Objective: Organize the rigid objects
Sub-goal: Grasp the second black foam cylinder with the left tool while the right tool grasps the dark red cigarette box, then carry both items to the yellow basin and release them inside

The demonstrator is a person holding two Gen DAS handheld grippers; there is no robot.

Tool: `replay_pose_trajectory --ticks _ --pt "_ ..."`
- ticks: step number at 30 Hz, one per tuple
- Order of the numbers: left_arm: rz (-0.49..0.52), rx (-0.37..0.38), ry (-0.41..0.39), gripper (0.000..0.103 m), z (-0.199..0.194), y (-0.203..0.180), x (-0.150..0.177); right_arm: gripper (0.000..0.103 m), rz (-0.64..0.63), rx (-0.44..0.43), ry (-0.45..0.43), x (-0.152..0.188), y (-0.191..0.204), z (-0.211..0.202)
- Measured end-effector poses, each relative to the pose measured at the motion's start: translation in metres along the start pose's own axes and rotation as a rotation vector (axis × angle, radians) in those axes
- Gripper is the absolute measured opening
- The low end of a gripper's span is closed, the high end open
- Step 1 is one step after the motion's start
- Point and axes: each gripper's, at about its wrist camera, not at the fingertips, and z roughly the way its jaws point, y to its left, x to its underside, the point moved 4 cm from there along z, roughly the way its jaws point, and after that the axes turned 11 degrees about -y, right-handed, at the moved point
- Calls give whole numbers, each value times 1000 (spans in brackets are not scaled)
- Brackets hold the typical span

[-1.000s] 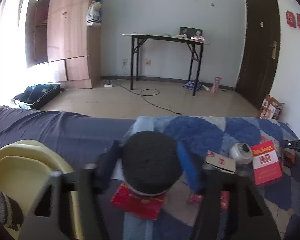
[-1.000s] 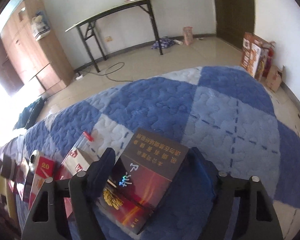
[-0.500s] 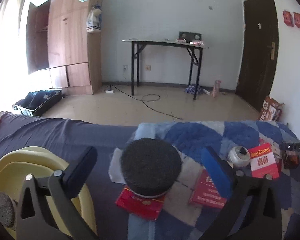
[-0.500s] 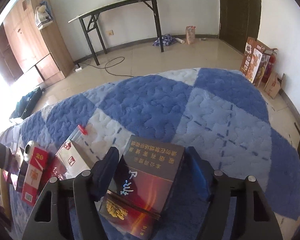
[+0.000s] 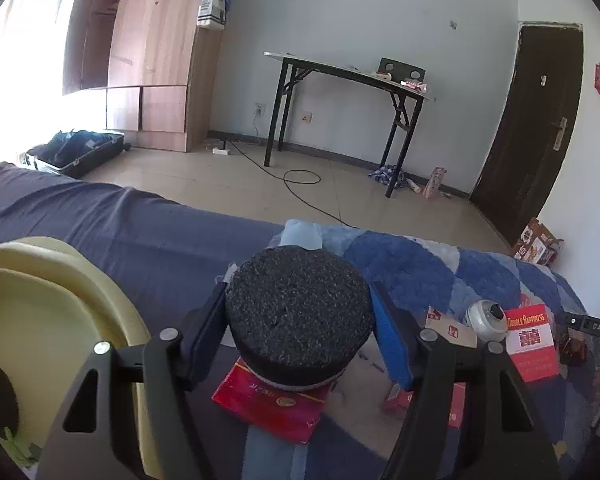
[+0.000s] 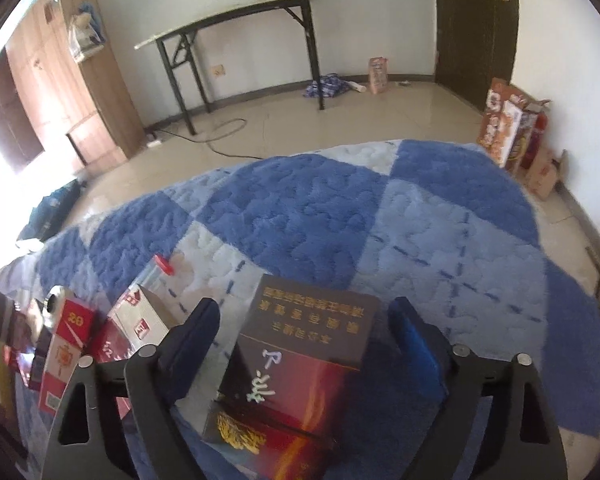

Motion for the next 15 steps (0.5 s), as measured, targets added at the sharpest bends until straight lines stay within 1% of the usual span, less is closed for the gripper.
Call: replay_pose_trajectory --ticks 2,3,6,10,11,13,14,15 --pt "14 -8 -9 69 -3 -3 -3 96 -18 55 20 -1 -2 -5" --pt "26 -6 -15 69 -6 -6 -5 96 -23 64 29 -1 -2 -6" --pt "41 -20 -43 69 -16 -7 -13 97 -43 64 68 0 1 -8" --pt "48 -32 -88 69 -36 -5 -31 96 -83 63 114 8 6 3" --pt "55 -39 -101 69 -42 -4 -36 90 -102 76 112 10 6 7" --pt "84 -68 -125 69 -61 0 -49 72 -122 64 64 7 6 8" --pt "102 -90 -137 69 -73 4 -56 61 -126 51 44 5 6 7" --pt "130 -130 -154 69 -90 10 -65 57 -124 45 29 3 4 5"
